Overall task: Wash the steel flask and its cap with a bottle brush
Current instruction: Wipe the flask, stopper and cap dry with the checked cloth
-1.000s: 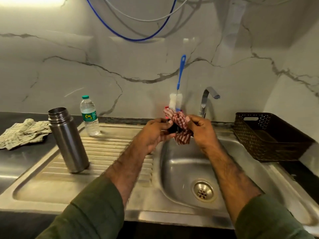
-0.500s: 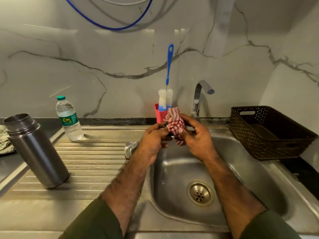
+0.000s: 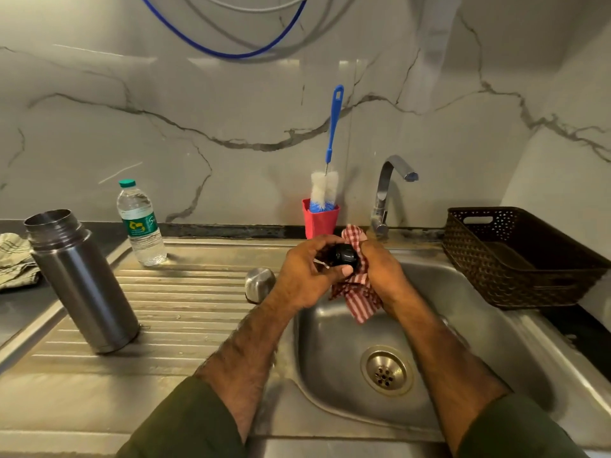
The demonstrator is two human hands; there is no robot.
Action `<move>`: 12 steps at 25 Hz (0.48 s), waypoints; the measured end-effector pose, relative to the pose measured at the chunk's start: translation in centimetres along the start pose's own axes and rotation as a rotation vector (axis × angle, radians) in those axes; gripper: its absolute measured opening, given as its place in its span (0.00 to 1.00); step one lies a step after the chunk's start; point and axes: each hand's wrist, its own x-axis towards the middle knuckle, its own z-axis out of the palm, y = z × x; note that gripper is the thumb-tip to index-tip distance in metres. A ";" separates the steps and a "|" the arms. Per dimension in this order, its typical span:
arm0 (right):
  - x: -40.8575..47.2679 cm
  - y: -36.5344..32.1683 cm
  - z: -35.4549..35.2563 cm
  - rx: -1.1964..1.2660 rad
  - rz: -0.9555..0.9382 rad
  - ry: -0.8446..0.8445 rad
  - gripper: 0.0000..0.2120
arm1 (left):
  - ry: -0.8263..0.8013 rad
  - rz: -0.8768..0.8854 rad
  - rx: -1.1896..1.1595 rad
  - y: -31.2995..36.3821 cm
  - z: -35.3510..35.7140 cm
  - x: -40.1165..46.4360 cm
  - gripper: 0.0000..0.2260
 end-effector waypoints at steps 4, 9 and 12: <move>-0.2 0.7 -0.2 -0.200 -0.346 -0.134 0.18 | 0.148 -0.324 -0.447 1.3 -1.1 0.3 0.12; -0.1 1.5 -0.1 -0.453 -0.531 -0.074 0.20 | 0.025 -0.461 -0.649 1.7 -1.0 -0.1 0.13; -0.2 1.6 1.1 -0.180 -0.331 0.017 0.16 | -0.007 -0.170 -0.403 1.3 -1.1 0.0 0.16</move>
